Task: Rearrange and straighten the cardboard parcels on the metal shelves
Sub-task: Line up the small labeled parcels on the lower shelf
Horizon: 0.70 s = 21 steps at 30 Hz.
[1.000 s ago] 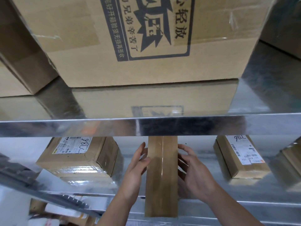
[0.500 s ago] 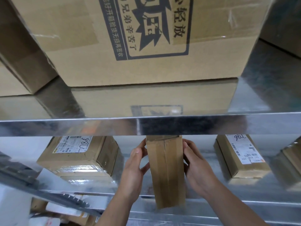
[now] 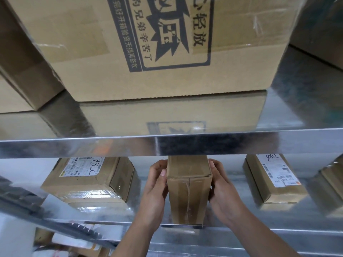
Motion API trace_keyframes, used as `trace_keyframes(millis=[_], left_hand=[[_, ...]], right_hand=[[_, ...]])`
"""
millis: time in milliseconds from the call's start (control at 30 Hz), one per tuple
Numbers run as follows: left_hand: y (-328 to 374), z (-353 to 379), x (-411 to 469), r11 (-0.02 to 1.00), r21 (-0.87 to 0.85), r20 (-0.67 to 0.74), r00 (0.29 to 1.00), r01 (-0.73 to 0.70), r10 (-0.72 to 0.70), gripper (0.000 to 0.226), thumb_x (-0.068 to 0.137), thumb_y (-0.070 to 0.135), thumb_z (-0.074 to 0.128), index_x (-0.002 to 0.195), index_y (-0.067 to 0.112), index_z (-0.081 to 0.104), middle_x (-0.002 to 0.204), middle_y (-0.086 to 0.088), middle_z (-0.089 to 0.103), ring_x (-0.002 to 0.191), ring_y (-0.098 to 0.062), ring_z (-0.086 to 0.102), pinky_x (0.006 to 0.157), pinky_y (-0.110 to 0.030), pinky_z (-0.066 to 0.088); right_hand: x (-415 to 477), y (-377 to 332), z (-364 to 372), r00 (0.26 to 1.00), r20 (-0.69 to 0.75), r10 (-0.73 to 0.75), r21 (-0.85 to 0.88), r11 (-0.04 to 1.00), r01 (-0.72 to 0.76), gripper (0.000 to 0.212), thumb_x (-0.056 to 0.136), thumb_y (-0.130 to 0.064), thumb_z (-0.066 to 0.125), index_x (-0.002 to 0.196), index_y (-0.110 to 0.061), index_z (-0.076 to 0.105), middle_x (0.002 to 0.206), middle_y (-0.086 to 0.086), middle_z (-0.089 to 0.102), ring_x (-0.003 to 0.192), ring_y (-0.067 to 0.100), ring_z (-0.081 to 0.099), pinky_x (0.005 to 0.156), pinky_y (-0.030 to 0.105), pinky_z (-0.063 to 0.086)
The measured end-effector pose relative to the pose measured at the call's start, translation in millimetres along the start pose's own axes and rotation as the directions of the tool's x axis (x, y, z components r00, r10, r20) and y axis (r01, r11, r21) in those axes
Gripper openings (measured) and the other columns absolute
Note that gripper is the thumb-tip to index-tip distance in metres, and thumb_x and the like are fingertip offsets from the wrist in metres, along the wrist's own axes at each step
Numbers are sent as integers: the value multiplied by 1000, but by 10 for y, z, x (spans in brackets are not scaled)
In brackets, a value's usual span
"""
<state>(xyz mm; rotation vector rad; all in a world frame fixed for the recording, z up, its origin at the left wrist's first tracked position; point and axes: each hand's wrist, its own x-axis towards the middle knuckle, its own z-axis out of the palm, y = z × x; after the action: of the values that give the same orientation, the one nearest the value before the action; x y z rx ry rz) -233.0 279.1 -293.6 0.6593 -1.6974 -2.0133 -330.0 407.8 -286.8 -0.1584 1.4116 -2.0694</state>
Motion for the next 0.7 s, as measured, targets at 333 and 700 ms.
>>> trace_keyframes(millis=[333, 700], left_hand=[[5, -9, -30, 998, -42, 5, 999, -37, 37, 34, 91, 41, 47, 120, 29, 59, 110, 4, 73, 103, -8, 69, 83, -22, 51], [106, -87, 24, 981, 163, -20, 994, -106, 111, 26, 103, 21, 51, 120, 35, 64, 110, 22, 71, 106, 4, 65, 87, -16, 49]], right_hand=[[23, 63, -10, 999, 45, -13, 35, 999, 12, 35, 87, -46, 47, 109, -21, 58, 84, -3, 75, 77, 9, 71, 76, 31, 53], [44, 37, -135, 968, 128, 214, 118, 966, -229, 61, 91, -61, 44, 129, -19, 67, 126, 9, 72, 124, 29, 62, 98, 58, 53]])
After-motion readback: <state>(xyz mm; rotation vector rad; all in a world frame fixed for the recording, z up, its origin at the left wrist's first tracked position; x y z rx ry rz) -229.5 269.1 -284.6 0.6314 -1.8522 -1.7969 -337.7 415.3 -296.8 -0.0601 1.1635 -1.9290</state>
